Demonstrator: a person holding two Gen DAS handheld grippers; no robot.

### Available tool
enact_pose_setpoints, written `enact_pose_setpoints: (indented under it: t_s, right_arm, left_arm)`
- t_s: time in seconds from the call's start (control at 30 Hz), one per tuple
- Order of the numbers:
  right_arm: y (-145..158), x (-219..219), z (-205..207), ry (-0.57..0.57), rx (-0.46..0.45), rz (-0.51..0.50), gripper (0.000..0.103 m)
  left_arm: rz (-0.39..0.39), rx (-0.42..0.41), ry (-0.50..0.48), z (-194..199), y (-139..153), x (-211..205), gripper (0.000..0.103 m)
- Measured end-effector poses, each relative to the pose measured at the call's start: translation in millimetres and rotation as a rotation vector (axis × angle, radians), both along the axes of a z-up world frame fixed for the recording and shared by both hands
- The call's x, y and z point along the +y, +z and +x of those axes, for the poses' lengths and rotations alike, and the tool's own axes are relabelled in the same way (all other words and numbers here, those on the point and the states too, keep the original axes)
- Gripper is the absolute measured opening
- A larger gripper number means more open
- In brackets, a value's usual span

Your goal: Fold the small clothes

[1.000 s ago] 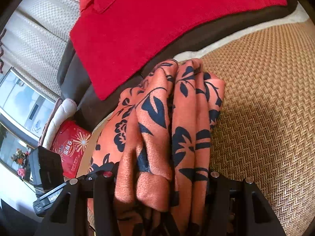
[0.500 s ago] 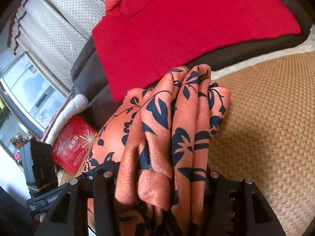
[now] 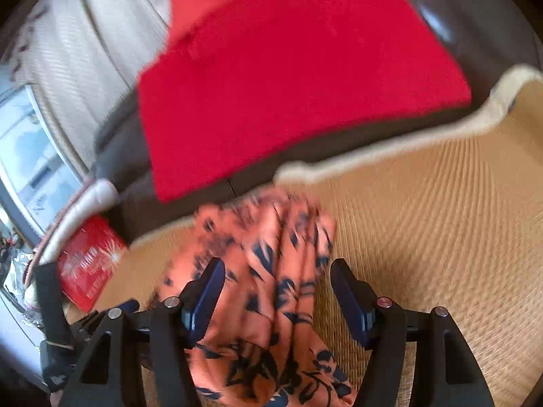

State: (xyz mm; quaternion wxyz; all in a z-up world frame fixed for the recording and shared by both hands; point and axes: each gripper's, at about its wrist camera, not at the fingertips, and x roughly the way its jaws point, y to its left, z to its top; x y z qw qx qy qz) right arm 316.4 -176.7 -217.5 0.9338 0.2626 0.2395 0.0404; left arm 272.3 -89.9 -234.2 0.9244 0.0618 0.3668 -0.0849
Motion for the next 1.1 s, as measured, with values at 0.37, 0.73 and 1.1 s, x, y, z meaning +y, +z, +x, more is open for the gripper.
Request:
enact_pose_setpoints:
  t_s: [0.37, 0.73, 1.1]
  right_arm:
    - [-36, 43, 27, 0.129, 0.231, -0.076, 0.059]
    - [25, 39, -73, 0.022, 0.050, -0.088, 0.060]
    - [114, 62, -144, 0.004, -0.001, -0.238, 0.070]
  left_arm:
    - [0.083, -0.197, 0.134, -72, 59, 31, 0.085]
    - [0.076, -0.383, 0.129, -149, 140, 39, 0.097]
    - [0.025, -0.526, 0.124, -216, 198, 44, 0.103]
